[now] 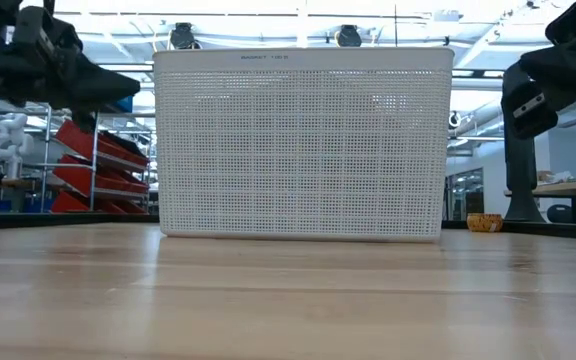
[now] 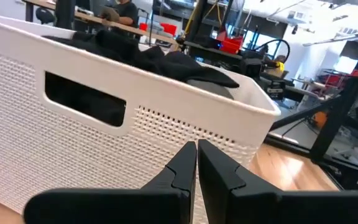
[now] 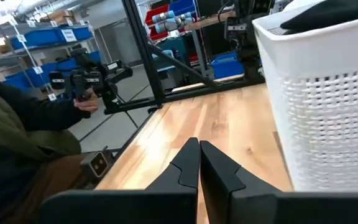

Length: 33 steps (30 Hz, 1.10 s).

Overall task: Sort clothes
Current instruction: Return to Home Position

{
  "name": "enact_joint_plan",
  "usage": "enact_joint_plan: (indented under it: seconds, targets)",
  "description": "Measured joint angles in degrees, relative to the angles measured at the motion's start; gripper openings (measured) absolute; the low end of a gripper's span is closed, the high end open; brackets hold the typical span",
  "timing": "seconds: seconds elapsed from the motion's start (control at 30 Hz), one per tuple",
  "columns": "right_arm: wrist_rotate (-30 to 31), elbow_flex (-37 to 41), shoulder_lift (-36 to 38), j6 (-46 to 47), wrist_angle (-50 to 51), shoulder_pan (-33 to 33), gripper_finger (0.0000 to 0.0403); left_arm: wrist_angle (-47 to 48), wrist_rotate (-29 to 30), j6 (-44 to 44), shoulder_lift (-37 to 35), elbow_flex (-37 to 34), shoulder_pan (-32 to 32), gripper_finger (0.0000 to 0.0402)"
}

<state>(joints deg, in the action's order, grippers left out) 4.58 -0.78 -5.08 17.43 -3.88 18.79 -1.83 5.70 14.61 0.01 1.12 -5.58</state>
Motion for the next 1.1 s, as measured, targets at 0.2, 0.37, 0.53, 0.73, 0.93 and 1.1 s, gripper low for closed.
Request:
enact_joint_plan:
  seconds: [0.2, 0.37, 0.53, 0.73, 0.93, 1.1]
  targets:
    - [-0.01, 0.00, -0.02, -2.74, 0.02, -2.47, 0.0000, -2.30, -1.30, -1.36, 0.00, -0.68, 0.00, 0.0024]
    - [-0.42, 0.00, -0.03, -5.22, -0.03, -5.31, 0.0000, -0.96, -4.80, -0.59, 0.00, -0.68, 0.00, 0.0024]
    - [-2.19, -0.02, -0.25, -7.86, 3.04, -8.08, 0.0000, 0.98, -8.31, -0.50, 0.86, -0.68, 0.06, 0.0024]
    - [-2.76, -0.02, -2.44, -9.18, 2.93, -9.91, 0.0000, 0.88, -5.43, -2.89, 1.64, -0.70, -0.02, 0.0024]
    - [-2.82, -0.02, -2.75, -9.20, 2.85, -10.19, 0.0000, 0.83, -5.18, -7.52, 1.68, -0.70, -0.02, 0.0024]
    - [-2.99, -0.02, -2.75, -9.20, 2.85, -10.19, 0.0000, 0.84, -5.14, -7.54, 1.68, -0.70, -0.02, 0.0024]
